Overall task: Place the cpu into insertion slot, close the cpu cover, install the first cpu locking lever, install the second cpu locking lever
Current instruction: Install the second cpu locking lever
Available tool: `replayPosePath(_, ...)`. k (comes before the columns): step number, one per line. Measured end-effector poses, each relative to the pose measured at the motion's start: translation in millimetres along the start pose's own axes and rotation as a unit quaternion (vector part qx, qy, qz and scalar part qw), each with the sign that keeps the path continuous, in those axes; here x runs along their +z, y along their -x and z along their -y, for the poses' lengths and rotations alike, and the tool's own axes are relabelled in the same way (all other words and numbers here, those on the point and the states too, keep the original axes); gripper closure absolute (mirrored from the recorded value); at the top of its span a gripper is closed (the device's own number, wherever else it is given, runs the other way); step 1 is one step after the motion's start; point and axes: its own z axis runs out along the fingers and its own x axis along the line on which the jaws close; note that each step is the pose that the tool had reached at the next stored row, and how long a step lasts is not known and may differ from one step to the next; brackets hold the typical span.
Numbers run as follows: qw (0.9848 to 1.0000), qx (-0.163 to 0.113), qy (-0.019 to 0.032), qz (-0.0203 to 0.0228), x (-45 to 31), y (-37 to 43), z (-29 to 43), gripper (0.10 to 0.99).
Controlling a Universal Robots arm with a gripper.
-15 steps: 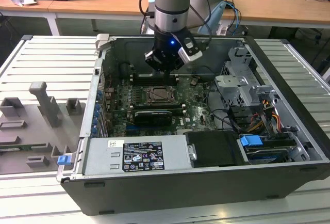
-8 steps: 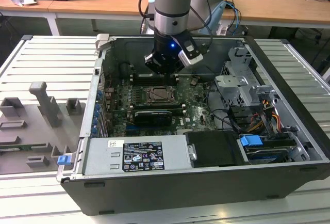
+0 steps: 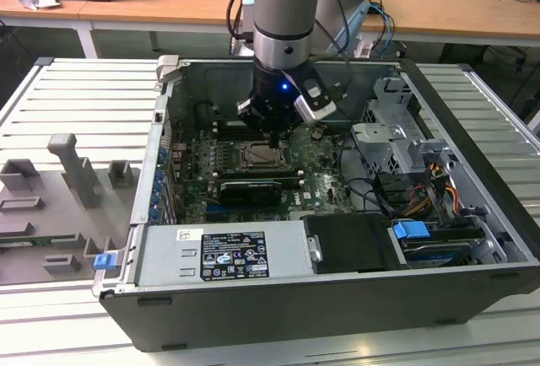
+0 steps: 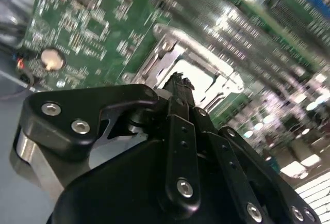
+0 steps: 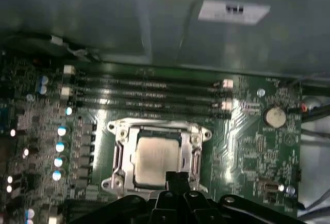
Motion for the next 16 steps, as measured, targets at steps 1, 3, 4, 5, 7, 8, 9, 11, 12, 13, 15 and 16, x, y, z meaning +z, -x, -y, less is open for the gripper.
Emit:
replayPosePath(1, 1.0000, 0.000, 0.0003, -0.0036, 0.9, -0.4, 4.4, 0.980)
replayPosePath(3, 0.9999, 0.000, 0.0015, -0.0128, 4.0, -1.4, 15.9, 0.980)
replayPosePath(4, 0.9999, 0.000, 0.0025, -0.0128, 4.3, -1.8, 19.5, 0.980)
replayPosePath(5, 0.9999, 0.000, 0.0035, -0.0127, 4.3, -2.1, 22.3, 0.980)
replayPosePath(7, 0.9999, 0.000, 0.0110, -0.0121, 4.6, -6.0, 27.9, 0.980)
replayPosePath(8, 0.9998, 0.000, 0.0179, -0.0115, 5.2, -11.8, 28.5, 0.980)
replayPosePath(9, 0.9997, 0.000, 0.0217, -0.0112, 5.8, -16.4, 28.5, 0.980)
replayPosePath(11, 0.9996, -0.001, 0.0258, -0.0109, 9.8, -24.3, 28.5, 0.980)
replayPosePath(12, 0.9996, -0.002, 0.0258, -0.0111, 13.0, -26.4, 28.7, 0.980)
replayPosePath(13, 0.9996, -0.002, 0.0259, -0.0111, 14.8, -27.2, 28.8, 0.980)
replayPosePath(15, 0.9996, -0.002, 0.0277, -0.0110, 16.3, -29.0, 30.9, 0.980)
replayPosePath(16, 0.9995, -0.002, 0.0306, -0.0106, 16.0, -30.6, 34.0, 0.980)
